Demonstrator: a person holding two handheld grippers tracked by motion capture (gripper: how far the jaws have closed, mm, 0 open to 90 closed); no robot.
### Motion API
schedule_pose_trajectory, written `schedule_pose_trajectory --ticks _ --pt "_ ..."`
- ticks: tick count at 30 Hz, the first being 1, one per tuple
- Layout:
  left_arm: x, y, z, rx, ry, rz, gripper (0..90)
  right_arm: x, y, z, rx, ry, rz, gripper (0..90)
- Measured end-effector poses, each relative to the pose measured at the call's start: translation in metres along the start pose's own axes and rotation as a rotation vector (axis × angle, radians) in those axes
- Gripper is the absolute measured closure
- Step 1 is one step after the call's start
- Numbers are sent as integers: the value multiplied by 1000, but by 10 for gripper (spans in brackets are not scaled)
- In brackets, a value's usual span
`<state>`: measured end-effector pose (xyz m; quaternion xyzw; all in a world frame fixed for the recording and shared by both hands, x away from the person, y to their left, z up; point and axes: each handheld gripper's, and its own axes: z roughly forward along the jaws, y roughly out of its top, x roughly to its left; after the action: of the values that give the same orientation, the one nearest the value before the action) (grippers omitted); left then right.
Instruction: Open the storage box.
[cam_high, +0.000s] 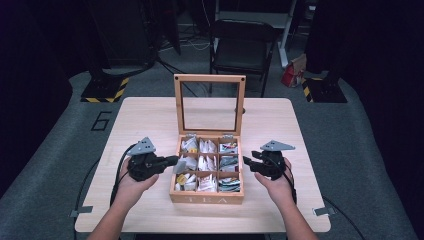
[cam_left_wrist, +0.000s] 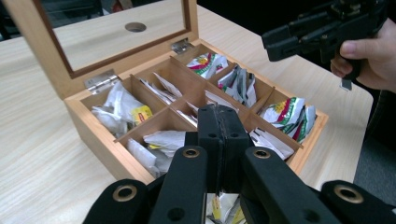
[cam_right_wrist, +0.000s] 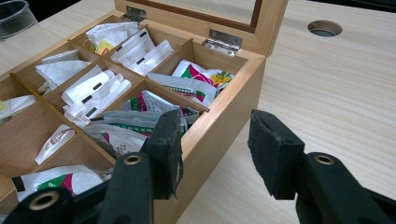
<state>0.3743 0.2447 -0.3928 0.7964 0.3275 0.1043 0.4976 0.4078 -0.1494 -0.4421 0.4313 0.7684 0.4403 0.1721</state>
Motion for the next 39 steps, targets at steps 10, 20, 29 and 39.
schedule_pose_trajectory --ticks 10,20,29,39 --pt "8 5 -19 -41 46 -20 898 1 0 -1 -1 -2 -2 536" --pt "24 7 -41 -86 106 -61 898 1 -1 1 7 -3 -11 536" --pt "37 5 -52 -93 169 -81 898 2 -2 1 13 -6 -7 536" --pt "46 5 -65 -133 235 -105 898 2 -3 1 17 -9 -22 535"
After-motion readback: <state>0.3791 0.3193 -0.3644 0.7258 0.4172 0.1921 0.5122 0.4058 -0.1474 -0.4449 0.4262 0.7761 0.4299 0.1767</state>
